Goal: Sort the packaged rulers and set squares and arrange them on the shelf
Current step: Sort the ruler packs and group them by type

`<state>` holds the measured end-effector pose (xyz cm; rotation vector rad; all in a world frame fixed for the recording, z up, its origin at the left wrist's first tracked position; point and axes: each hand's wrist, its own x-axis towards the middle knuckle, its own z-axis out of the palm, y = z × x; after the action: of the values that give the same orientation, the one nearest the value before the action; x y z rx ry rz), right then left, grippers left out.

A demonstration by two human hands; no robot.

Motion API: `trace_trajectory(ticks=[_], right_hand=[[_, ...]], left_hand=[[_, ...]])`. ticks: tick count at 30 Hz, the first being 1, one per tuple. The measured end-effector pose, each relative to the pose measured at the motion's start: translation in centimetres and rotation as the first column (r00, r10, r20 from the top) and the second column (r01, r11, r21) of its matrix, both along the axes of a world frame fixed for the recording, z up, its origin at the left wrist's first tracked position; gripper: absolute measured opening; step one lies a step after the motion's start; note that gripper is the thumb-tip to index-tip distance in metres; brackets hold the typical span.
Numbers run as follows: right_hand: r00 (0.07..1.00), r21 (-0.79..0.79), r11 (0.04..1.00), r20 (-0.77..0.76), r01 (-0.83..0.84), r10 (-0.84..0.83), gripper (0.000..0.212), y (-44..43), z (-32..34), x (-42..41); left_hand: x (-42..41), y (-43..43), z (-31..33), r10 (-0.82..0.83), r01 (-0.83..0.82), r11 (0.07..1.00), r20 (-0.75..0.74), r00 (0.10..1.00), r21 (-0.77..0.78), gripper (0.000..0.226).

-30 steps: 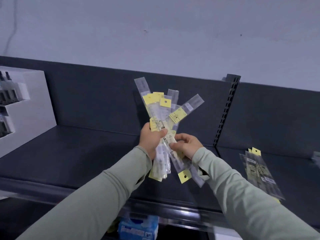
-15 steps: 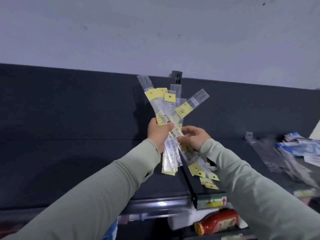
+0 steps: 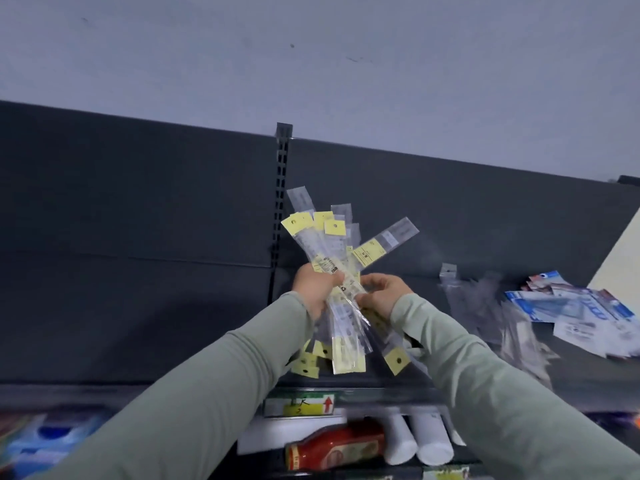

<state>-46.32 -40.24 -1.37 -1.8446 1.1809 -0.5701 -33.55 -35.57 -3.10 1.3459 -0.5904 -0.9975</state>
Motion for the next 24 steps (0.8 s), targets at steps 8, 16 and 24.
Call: trace_trajectory(ticks=[8, 16, 24], right_hand=[[0.986, -0.015, 0.997, -0.15, -0.076, 0.073, 0.039, -3.0, -2.6, -0.6], [0.951, -0.06, 0.996, -0.305, -0.065, 0.044, 0.032, -5.1, -4.8, 0.4], [0.921, -0.095, 0.992, -0.387, -0.086, 0.043, 0.028, -5.4, -5.3, 0.0]], left_hand=[[0.6, -1.5, -2.9, -0.065, 0.007, 0.975, 0.255, 0.965, 0.221, 0.032], [2.9, -2.0, -1.8, -0.433, -0.134, 0.841, 0.8, 0.416, 0.524, 0.047], [2.9, -1.5, -2.2, -0.359, -0.173, 0.894, 0.891, 0.279, 0.414, 0.018]])
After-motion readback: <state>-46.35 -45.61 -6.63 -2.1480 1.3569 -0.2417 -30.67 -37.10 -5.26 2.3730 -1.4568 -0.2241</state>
